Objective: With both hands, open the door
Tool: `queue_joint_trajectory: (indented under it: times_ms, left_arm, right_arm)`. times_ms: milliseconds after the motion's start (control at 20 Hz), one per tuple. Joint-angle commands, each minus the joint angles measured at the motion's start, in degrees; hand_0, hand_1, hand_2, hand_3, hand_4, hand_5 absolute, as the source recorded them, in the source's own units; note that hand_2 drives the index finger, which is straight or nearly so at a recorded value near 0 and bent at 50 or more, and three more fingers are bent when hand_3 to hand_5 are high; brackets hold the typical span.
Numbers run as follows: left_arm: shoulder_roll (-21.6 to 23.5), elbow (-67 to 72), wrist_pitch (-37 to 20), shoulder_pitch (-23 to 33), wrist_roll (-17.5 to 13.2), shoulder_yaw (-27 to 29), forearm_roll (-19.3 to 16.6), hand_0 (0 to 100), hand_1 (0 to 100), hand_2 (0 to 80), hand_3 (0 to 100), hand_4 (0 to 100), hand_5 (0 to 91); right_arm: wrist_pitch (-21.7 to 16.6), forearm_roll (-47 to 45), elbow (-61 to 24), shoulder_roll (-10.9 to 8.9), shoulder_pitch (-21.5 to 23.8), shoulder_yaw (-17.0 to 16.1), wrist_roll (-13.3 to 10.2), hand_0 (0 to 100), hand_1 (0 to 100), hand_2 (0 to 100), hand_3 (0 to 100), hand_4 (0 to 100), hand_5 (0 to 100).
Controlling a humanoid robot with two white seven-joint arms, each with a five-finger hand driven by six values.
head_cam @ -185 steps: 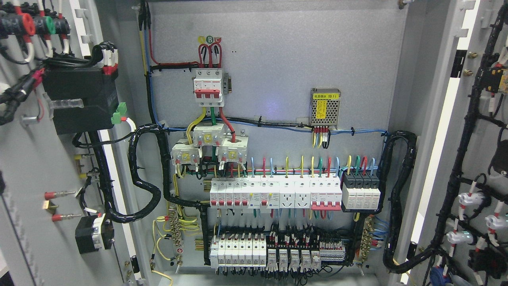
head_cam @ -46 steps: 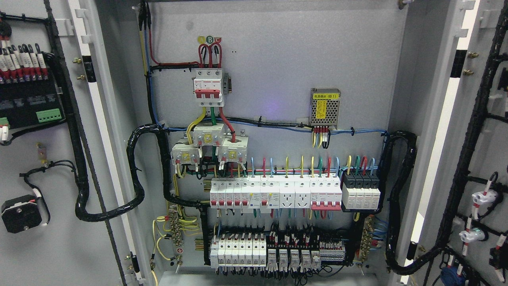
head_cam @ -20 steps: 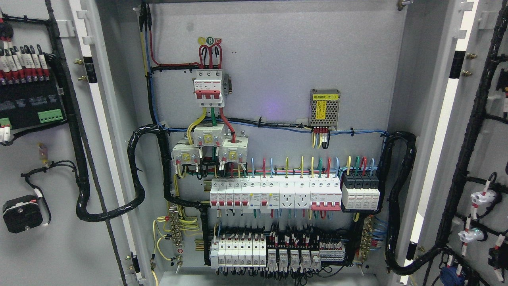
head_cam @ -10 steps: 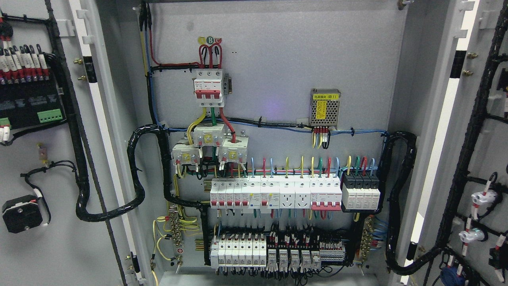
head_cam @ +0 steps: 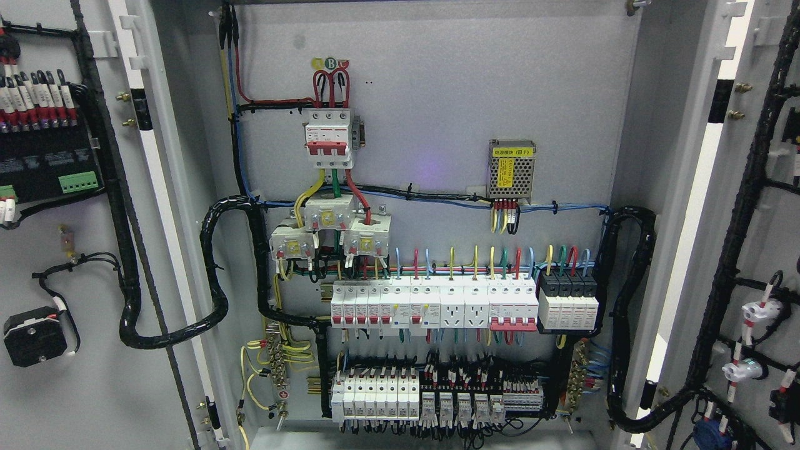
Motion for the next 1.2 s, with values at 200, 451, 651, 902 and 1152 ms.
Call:
queue_joint_trajectory:
  times_ms: [200,451,651,902,1152]
  left_arm:
    - [-2.81,9.44,1.19,-0.86,0.11,2.48,-0.04,0,0,0.0,0,0,0.0]
    - [-2.81,8.74,0.22,-0.86,0.03,1.86,-0.04,0,0,0.0,0,0,0.0]
    - [-2.90,6.89,0.13,-0.68,-0.50,1.78,0.13,0,0,0.0,0,0,0.0]
    - [-2.90,5.75,0.13,-0.77,-0.68,2.30,0.75,0,0,0.0,0,0,0.0]
    - [-2.90,5.75,0.13,-0.77,-0.68,2.30,0.75,0,0,0.0,0,0,0.0]
  right_arm:
    - [10.75,4.08,8.20,5.42,-6.26,-2.22,-0.69,38,0,0,0,0,0]
    - [11.64,4.08,8.20,5.42,-6.26,-1.78,-0.69,38,0,0,0,0,0]
    - [11.55,7.15,8.20,5.42,-6.08,-2.31,-0.69,38,0,0,0,0,0]
    - [11.64,7.51,8.20,5.59,-5.91,-2.22,-0.69,38,0,0,0,0,0]
    - [11.55,7.51,8.20,5.59,-5.82,-2.22,-0.69,38,0,0,0,0,0]
